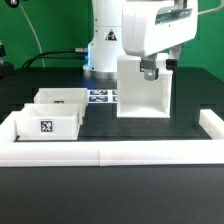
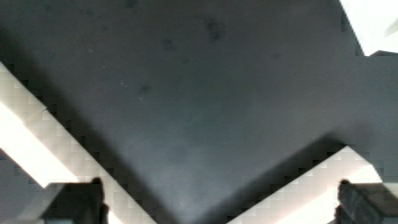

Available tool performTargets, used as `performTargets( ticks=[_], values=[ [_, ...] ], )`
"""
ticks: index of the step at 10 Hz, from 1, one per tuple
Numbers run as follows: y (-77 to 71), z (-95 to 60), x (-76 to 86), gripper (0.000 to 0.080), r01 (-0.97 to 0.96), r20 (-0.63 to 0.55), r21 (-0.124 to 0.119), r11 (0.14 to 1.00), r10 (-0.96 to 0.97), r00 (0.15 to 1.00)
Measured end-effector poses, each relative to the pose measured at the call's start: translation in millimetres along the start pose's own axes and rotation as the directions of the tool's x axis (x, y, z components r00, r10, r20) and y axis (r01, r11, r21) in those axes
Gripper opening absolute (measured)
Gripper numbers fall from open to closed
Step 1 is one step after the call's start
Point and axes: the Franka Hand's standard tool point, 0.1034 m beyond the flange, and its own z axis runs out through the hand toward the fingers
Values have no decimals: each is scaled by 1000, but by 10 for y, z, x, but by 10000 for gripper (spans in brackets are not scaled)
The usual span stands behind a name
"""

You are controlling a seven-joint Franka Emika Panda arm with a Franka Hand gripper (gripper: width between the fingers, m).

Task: Assemble drawer

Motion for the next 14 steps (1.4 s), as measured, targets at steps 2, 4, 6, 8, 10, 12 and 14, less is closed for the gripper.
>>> performTargets(
  ticks=[2, 4, 6, 8, 10, 12, 14],
  values=[
    [0, 0, 0, 650, 0, 0, 0, 1000, 0, 1000],
    [0, 0, 0, 650, 0, 0, 0, 1000, 0, 1000],
    [-73, -94, -66, 650, -78, 1, -7, 997, 78, 997],
    [-291, -277, -227, 650, -242, 11, -14, 970, 242, 970],
    [-526, -426, -314, 650, -375, 40, -14, 927, 376, 926],
    [-737, -475, -403, 650, -436, 36, 8, 900, 436, 899],
    [-732, -455, -407, 650, -436, 39, 10, 900, 435, 900]
  ],
)
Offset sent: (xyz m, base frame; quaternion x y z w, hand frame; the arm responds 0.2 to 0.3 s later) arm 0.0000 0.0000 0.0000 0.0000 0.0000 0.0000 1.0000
